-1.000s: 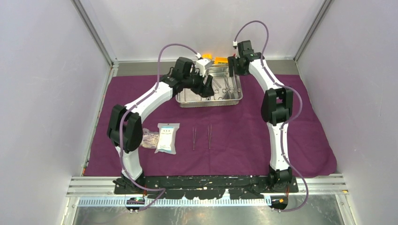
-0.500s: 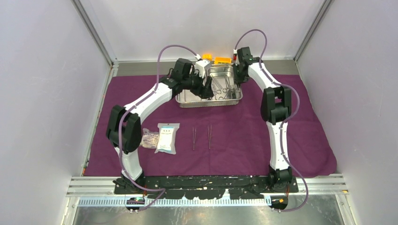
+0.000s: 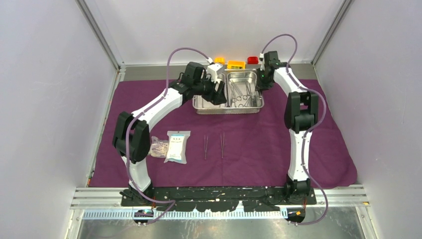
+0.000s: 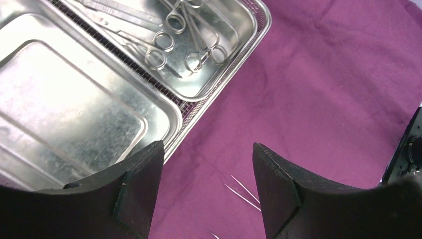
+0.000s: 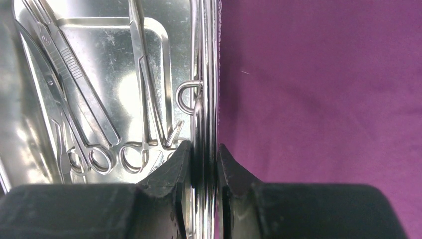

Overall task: Open and lay out the surgical kit
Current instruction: Move the container from the surgical kit.

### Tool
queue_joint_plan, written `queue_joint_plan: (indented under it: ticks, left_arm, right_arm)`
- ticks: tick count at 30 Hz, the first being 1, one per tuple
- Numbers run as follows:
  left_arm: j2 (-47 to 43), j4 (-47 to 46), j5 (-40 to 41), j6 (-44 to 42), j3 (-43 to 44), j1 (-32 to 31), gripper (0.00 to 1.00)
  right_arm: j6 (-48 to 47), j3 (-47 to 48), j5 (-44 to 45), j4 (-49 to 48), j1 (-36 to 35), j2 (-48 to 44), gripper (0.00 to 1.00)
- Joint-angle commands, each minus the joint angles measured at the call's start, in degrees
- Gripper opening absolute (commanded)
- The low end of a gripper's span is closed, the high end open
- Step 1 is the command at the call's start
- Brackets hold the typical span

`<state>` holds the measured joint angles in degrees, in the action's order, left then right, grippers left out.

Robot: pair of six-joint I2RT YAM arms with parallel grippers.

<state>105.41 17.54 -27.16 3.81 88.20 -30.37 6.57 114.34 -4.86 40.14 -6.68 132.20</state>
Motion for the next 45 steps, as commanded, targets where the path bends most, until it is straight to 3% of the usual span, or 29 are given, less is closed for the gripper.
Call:
queue_joint_plan:
  ticks: [1, 17, 26, 28, 32, 37, 45]
  left_arm:
    - [-2.14, -1.19, -1.56, -0.83, 0.82, 0.12, 0.68]
    - [-1.26, -0.38, -2.45, 0.38, 1.62, 0.11, 0.68]
    - [-1.25, 0.45, -2.16, 0.59, 1.27, 0.06, 0.68]
    - [-1.44, 0.71, -2.02, 0.43, 1.27, 0.05, 0.68]
    - [-1.80, 1.42, -1.72, -0.07, 1.27, 0.05, 0.68]
    - [-2.67, 2.64, -1.51, -1.34, 1.20, 0.06, 0.68]
    - [-3.93, 3.04, -1.23, -2.26, 0.83, 0.14, 0.69]
  right_arm:
    - [-0.91, -1.35, 0.56, -0.26, 3.75, -8.42, 0.00]
    - [-17.20, -7.47, -4.14, 5.87, 12.82, -14.02, 0.00]
    - [-17.06, -11.73, -5.40, 4.67, 13.65, -14.69, 0.00]
    - [-16.90, -11.98, -5.06, 4.26, 13.67, -14.84, 0.07]
    - [-15.91, -11.31, -4.31, 2.19, 13.70, -15.95, 0.35]
    - [-14.92, -7.36, -3.39, 1.44, 13.35, -16.65, 0.57]
    - [-16.12, -4.47, -0.72, 1.36, 9.68, -15.98, 0.55]
